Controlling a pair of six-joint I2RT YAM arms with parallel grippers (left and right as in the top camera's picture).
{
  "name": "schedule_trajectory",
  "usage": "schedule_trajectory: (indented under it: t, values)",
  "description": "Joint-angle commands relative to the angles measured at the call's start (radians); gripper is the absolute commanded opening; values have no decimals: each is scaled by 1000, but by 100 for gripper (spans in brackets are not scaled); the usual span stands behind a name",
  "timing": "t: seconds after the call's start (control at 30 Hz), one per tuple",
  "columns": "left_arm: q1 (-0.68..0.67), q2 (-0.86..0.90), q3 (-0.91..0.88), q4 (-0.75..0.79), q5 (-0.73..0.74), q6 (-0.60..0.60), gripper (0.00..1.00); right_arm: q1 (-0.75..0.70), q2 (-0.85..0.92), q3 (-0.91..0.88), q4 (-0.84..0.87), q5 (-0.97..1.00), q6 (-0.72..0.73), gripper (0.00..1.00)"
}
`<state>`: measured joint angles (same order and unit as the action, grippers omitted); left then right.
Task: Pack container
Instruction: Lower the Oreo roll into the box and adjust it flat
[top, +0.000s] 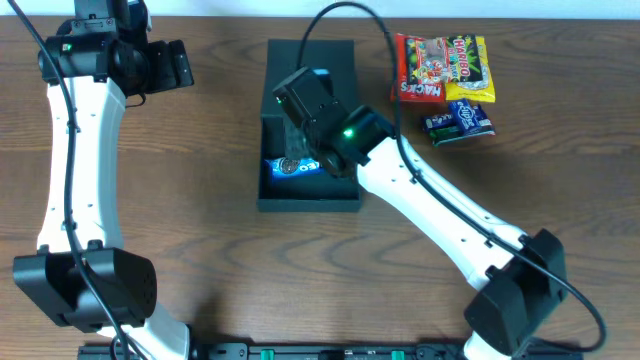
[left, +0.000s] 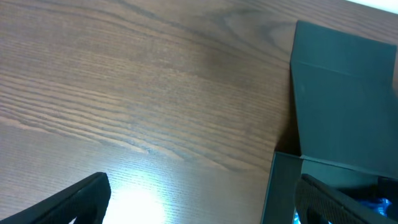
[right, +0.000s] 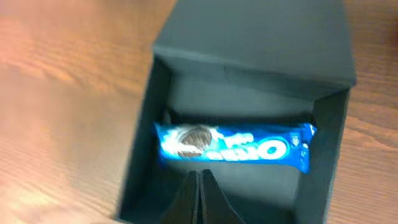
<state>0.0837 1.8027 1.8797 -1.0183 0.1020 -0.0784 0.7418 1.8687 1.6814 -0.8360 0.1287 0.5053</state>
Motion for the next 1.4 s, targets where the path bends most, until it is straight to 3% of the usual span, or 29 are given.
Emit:
schedule_trajectory:
  t: [0.0, 0.13, 0.53, 0.93, 1.37]
  values:
    - [3, 3, 4, -5, 6, -8, 95, -5, 68, -37, 3, -104, -192, 2]
    - [3, 3, 4, -5, 6, -8, 95, -3, 160, -48, 2, -199, -235, 2]
    - [3, 3, 4, -5, 6, -7, 95, -3, 323, -49, 49, -234, -324, 2]
    - [3, 3, 4, -6, 6, -7, 95, -3, 340, -49, 209, -124, -315, 2]
    - [3, 3, 4, -9, 6, -7, 95, -3, 340, -49, 268, -106, -274, 1]
